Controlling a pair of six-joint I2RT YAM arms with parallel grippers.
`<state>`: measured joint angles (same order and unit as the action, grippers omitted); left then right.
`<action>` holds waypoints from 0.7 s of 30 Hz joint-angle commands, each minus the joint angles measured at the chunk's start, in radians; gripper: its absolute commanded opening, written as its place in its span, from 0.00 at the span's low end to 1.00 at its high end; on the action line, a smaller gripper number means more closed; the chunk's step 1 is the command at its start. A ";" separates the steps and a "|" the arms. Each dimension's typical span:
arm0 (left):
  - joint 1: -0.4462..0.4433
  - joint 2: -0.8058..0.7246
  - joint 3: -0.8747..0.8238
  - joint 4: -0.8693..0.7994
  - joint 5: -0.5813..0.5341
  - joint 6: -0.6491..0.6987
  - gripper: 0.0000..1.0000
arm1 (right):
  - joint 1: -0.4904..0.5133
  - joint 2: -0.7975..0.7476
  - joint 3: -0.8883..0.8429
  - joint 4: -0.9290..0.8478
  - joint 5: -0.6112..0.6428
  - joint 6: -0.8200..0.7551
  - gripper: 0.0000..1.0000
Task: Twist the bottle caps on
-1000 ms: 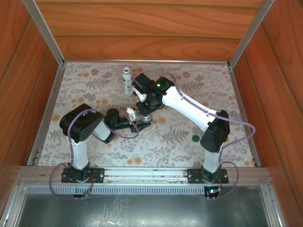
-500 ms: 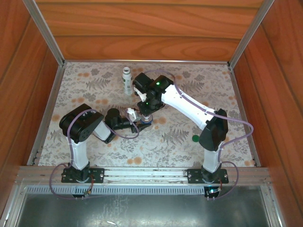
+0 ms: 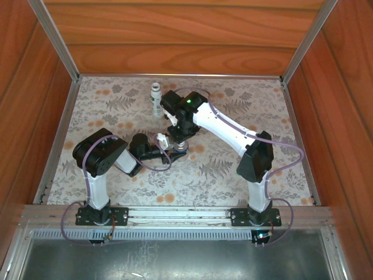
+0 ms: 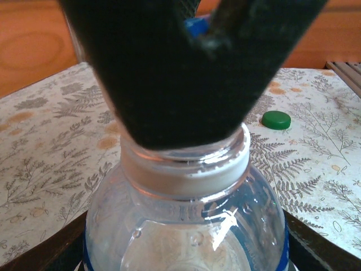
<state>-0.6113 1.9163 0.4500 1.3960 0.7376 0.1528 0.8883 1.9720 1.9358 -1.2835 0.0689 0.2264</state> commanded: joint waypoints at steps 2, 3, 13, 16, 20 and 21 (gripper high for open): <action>-0.012 0.007 -0.006 -0.103 0.001 0.015 0.64 | -0.008 0.010 0.022 -0.025 -0.011 -0.009 0.37; -0.013 0.007 -0.005 -0.105 0.002 0.015 0.64 | -0.008 0.009 0.022 -0.021 -0.013 -0.010 0.37; -0.013 0.013 0.003 -0.109 0.003 -0.011 0.64 | 0.002 -0.070 -0.081 0.080 -0.001 -0.044 0.35; -0.011 0.018 0.007 -0.109 0.006 -0.023 0.63 | 0.008 -0.101 -0.129 0.126 0.002 -0.049 0.35; -0.011 0.016 0.009 -0.108 0.008 -0.034 0.63 | 0.021 -0.132 -0.180 0.186 0.035 -0.055 0.35; -0.011 0.016 0.009 -0.108 0.008 -0.037 0.63 | 0.024 -0.140 -0.193 0.197 0.038 -0.057 0.35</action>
<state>-0.6159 1.9163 0.4610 1.3819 0.7376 0.1398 0.8967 1.8626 1.7710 -1.1355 0.0837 0.1883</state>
